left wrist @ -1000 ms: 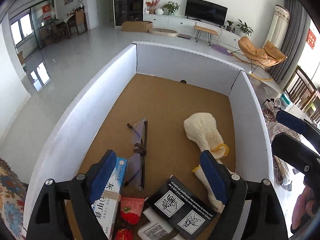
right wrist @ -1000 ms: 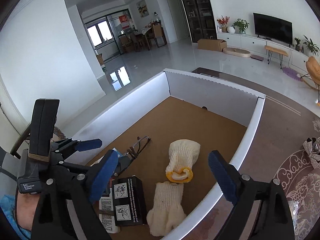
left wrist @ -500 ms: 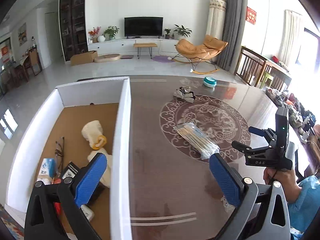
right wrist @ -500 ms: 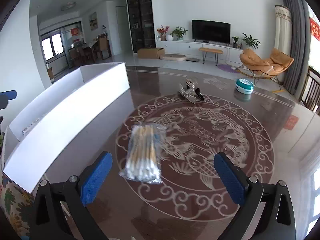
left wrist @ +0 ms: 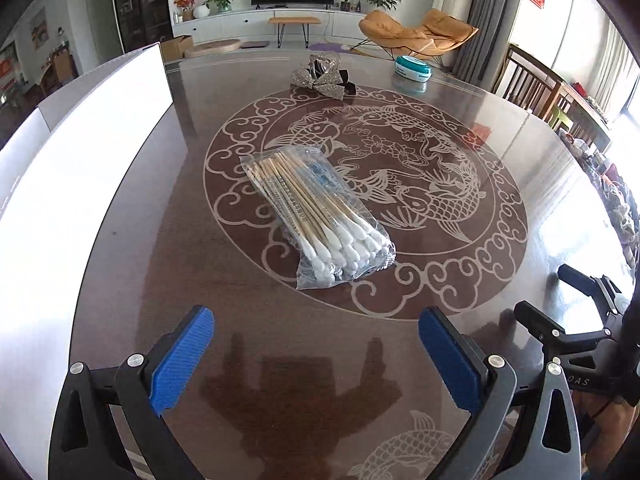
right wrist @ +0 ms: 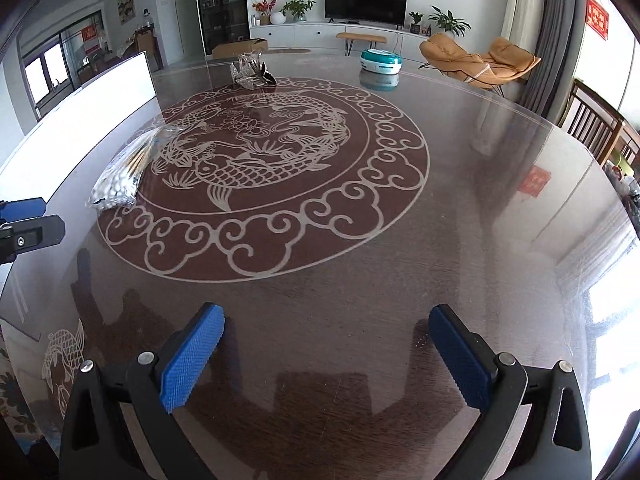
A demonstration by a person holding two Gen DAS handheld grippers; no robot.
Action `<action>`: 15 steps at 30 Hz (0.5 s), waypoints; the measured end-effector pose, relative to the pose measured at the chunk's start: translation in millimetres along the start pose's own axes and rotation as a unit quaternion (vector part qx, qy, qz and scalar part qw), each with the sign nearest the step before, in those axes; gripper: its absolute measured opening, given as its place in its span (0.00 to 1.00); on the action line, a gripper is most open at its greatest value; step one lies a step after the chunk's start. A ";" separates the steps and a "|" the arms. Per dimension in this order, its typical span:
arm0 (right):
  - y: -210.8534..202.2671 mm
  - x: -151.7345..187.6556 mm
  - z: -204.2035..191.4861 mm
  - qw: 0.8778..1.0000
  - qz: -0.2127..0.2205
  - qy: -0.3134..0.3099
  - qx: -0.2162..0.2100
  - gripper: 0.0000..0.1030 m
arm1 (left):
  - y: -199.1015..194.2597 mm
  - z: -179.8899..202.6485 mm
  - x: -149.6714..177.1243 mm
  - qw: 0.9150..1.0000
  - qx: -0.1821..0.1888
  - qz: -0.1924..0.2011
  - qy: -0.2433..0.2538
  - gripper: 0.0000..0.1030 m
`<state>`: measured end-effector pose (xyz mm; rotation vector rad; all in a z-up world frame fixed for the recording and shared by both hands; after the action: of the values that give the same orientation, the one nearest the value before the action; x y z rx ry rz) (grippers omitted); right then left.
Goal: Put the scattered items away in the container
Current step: 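Move both open tools back over the table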
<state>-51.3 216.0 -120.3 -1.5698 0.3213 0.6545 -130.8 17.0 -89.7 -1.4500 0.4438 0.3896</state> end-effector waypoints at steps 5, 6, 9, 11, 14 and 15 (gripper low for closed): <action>0.5 -1.5 -0.1 1.000 0.000 0.001 0.003 1.00 | 28.0 4.7 -9.8 0.999 -0.028 -0.011 -0.026 1.00; 0.5 -1.5 -0.1 1.000 0.000 0.001 0.003 1.00 | 34.2 6.0 -11.4 0.999 -0.030 -0.016 -0.028 1.00; 0.6 -1.4 -0.1 1.000 0.000 0.001 0.003 1.00 | 44.5 8.3 -16.8 0.998 -0.056 -0.016 -0.024 1.00; 0.0 -1.5 0.2 1.000 0.000 0.002 0.003 1.00 | 47.6 10.0 -21.4 0.998 -0.057 -0.009 -0.027 1.00; 0.3 -1.4 0.3 1.000 0.000 0.002 0.003 1.00 | 51.6 10.0 -28.3 0.998 -0.061 -0.002 -0.033 1.00; 1.0 -1.4 -0.1 1.000 0.000 0.002 0.003 1.00 | 52.7 9.6 -29.9 0.997 -0.063 0.000 -0.036 1.00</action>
<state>-52.9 215.5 -120.3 -1.5656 0.3252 0.6506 -182.9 31.4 -118.8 -1.5534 0.3662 0.4758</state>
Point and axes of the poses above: each gripper's, at about its wrist camera, not at the fingertips, and y roughly the way its jaws point, z to its right, x to its underside, the point moved 7 cm from there along y, roughly the way its jaws point
